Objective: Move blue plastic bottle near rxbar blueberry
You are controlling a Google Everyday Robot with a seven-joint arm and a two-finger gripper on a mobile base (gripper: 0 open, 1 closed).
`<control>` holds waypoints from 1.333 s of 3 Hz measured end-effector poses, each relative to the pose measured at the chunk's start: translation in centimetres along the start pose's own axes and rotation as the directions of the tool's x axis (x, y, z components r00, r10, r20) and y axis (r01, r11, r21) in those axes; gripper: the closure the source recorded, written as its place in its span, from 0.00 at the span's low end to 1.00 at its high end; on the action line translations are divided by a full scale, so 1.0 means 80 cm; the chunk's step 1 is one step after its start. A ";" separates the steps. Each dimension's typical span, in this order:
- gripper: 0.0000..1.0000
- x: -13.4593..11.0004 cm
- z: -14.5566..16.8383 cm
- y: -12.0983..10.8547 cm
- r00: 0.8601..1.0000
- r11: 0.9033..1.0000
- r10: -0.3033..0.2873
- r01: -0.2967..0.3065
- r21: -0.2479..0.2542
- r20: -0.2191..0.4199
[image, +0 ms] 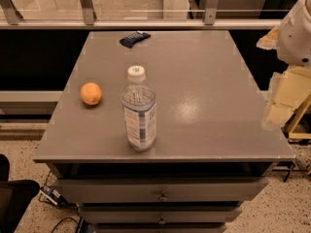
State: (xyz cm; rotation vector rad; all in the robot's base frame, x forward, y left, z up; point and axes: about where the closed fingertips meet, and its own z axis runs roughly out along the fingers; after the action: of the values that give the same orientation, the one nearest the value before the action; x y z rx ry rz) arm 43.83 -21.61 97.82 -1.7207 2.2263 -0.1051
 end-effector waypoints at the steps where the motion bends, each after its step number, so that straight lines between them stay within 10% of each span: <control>1: 0.00 0.000 0.000 0.000 1.000 1.000 0.000 0.000 0.000 0.000; 2: 0.00 -0.005 0.001 0.004 0.996 1.000 0.020 -0.019 -0.016 0.086; 3: 0.00 -0.011 0.030 0.011 0.963 0.998 0.051 -0.043 -0.037 0.265; 4: 0.00 -0.030 0.066 0.012 0.882 0.996 0.084 -0.075 -0.038 0.465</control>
Offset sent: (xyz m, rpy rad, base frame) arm -0.0057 0.0139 -0.0029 0.3203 -0.0009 0.0248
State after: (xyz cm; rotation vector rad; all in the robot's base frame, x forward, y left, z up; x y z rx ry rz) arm 45.03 -18.36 93.04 -1.4656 1.9331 0.3197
